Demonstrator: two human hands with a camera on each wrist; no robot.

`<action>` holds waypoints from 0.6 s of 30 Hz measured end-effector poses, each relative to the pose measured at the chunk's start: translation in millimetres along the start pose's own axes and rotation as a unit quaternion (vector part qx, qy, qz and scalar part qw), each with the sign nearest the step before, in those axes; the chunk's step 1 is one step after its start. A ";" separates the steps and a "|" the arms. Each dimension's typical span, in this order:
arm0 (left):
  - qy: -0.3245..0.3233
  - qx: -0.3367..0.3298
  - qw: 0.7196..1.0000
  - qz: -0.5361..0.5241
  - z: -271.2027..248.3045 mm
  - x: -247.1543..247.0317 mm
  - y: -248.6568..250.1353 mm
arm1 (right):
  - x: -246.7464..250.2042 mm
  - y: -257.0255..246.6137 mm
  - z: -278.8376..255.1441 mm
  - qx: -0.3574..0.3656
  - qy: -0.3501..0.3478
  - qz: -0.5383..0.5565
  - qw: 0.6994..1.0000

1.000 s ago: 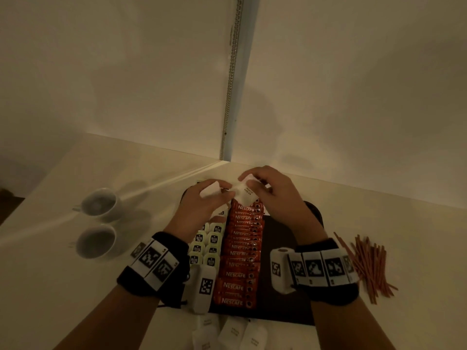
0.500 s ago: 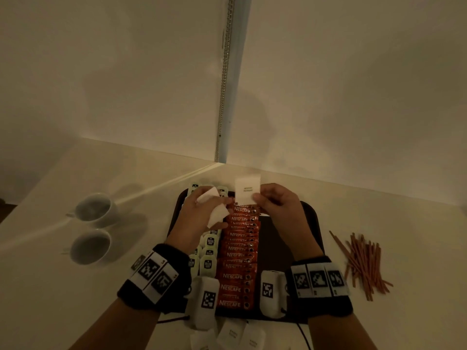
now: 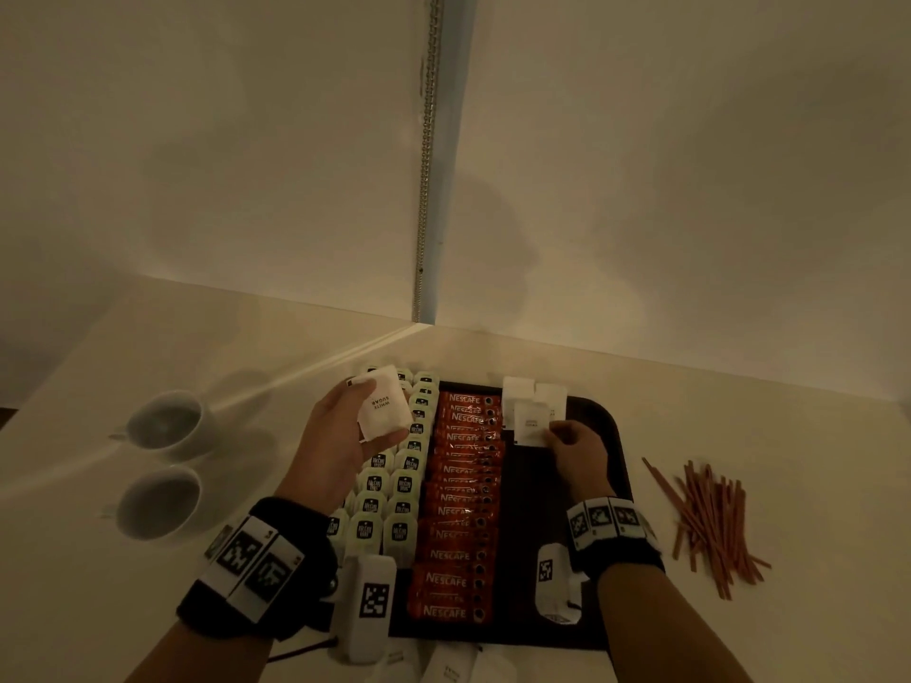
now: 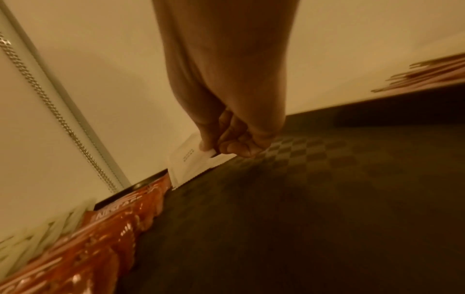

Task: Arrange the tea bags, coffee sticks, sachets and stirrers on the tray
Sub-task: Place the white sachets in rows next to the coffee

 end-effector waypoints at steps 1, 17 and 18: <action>0.004 0.004 1.000 -0.004 0.6 0.2 -1.0 | -3.9 -0.3 0.7 -0.001 -0.005 -0.003 1.000; -0.024 -0.014 0.997 0.069 7.0 -8.6 -5.6 | -20.1 -11.5 0.5 0.000 0.052 -0.008 0.999; -0.035 -0.025 0.995 0.090 6.3 -9.6 -5.6 | -17.7 -16.4 -2.1 0.001 0.056 -0.001 0.998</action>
Point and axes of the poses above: each hand's wrist, its own z-axis towards the middle knuckle, its own x-axis out of the back of the hand, y = z × x, the point moved 6 cm from there along z, towards the middle knuckle, and after that the axes turned 1 degree about z, right-handed, at the moved point
